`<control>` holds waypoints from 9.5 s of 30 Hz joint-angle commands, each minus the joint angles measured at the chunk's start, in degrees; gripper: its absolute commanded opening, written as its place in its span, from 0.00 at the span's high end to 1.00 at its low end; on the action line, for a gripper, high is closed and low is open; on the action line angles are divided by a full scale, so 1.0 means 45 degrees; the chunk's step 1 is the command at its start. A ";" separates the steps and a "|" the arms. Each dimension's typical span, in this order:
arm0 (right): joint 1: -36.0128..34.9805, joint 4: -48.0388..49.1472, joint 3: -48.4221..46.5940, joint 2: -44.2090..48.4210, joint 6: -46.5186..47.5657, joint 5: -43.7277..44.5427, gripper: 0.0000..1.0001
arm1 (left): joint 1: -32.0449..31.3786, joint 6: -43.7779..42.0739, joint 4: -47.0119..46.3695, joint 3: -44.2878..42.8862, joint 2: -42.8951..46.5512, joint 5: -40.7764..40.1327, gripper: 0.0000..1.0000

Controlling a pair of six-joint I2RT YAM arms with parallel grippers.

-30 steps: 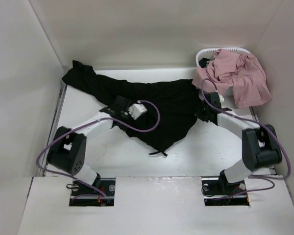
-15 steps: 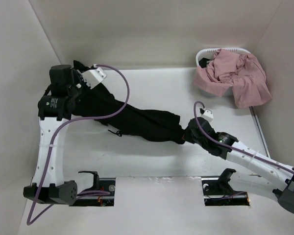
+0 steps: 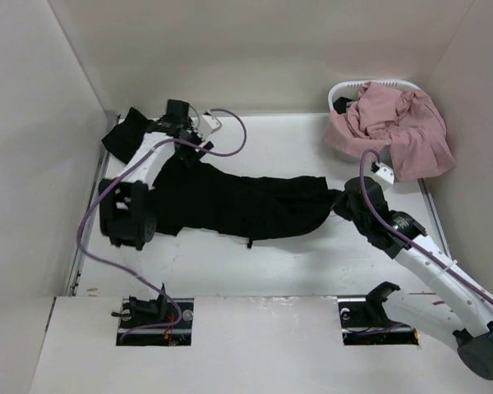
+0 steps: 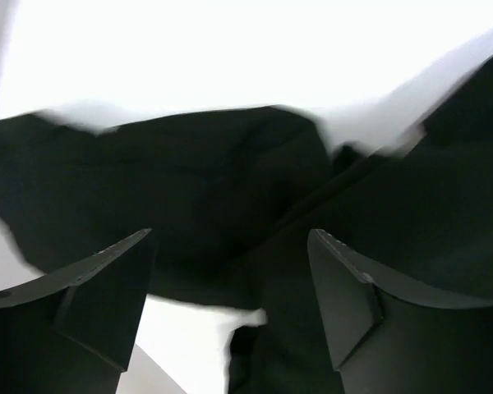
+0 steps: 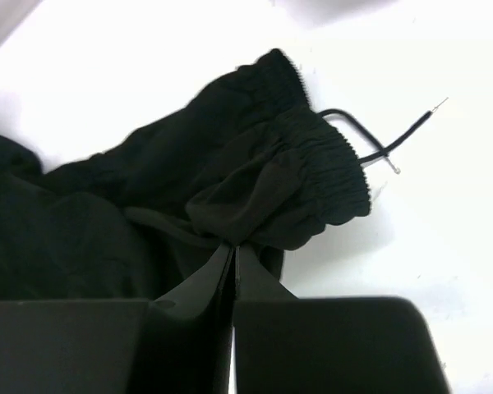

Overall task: Fold and stack the trousers
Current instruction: Flatten the trousers out

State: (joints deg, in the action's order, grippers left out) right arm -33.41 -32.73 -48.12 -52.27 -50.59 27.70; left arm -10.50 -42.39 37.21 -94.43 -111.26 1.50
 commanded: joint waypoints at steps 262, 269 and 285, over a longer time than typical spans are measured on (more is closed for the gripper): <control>0.8762 0.3308 -0.0987 -0.8892 0.4815 -0.2895 0.40 | 0.5292 -0.0226 -0.1317 -0.0074 -0.3189 -0.3712 0.41; 0.8509 0.4108 -0.1260 -0.8172 0.5674 -0.3031 0.32 | 0.5352 -0.0464 -0.0711 0.1222 -0.0180 -0.2290 0.30; 0.8626 0.3992 -0.2821 -0.9300 0.6047 -0.3929 0.05 | 0.6113 0.3853 0.1242 -0.7959 -0.6600 -0.0705 0.25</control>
State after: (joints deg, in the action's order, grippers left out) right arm 4.93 -16.01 -57.95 -91.98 -23.99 11.55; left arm 16.49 -29.52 37.91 -127.81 -136.73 -4.99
